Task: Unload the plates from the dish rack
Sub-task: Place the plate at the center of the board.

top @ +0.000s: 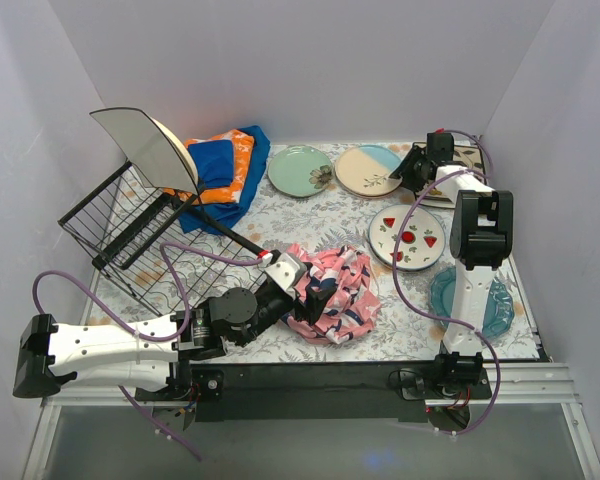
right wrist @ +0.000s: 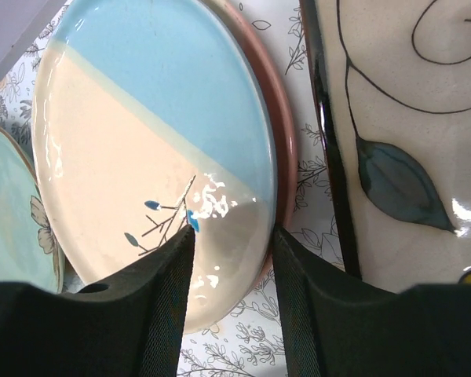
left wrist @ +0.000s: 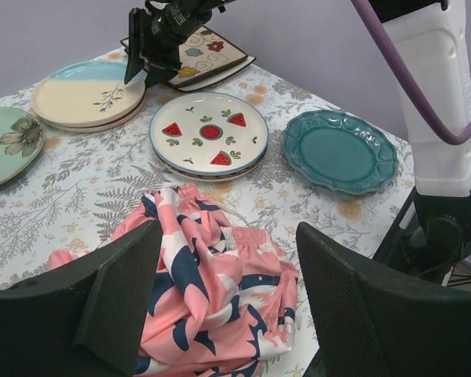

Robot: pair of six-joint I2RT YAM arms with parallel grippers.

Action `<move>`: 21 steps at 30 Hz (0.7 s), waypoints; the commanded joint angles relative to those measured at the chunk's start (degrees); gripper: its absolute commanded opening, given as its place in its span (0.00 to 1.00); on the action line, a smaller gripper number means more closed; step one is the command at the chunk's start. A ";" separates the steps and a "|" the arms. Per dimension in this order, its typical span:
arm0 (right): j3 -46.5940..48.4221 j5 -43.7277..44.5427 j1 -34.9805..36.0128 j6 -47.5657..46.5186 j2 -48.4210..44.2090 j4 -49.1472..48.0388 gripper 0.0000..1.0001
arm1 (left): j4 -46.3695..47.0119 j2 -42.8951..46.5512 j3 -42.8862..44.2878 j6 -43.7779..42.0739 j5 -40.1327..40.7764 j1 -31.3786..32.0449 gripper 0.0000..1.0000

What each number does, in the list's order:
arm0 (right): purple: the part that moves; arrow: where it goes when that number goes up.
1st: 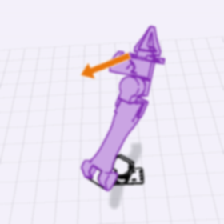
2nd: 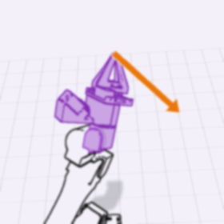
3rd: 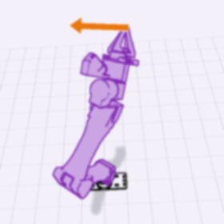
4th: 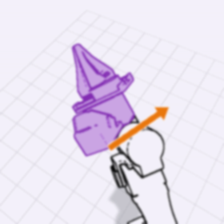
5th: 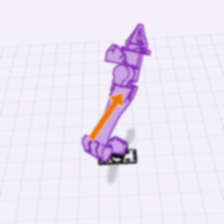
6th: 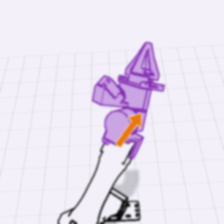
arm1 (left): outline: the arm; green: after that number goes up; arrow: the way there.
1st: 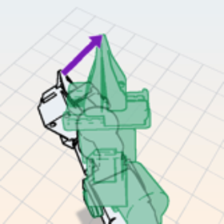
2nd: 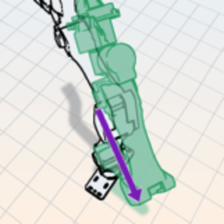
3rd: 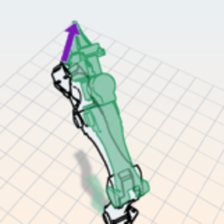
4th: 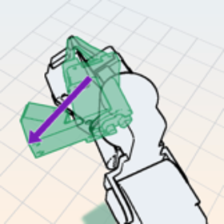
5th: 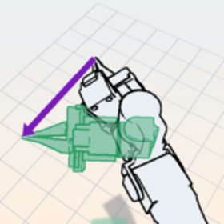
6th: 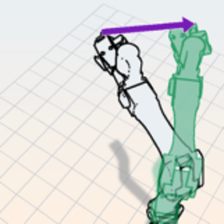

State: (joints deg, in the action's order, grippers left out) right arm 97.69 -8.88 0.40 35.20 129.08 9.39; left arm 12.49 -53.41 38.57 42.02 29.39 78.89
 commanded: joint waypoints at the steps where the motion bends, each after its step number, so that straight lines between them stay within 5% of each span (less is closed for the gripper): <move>1: -0.57 3.61 -0.49 -4.44 -2.51 2.57 0.51 | -0.71 0.50 1.33 0.34 -0.73 0.30 0.67; 14: 1.71 6.95 -0.49 -5.58 -3.39 8.52 0.41 | 0.51 -1.08 2.47 -0.10 3.56 0.30 0.67; 18: 1.63 3.98 -0.49 -7.25 -7.08 8.89 0.43 | -1.32 -4.24 10.27 0.51 19.23 0.30 0.64; 21: 0.66 1.34 1.09 -7.87 -10.85 8.81 0.45 | -11.58 -7.93 22.02 1.22 25.27 0.30 0.63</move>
State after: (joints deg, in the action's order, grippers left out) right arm 97.69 -5.08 0.34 29.63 126.37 17.47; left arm 8.64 -59.16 46.85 42.48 41.41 78.96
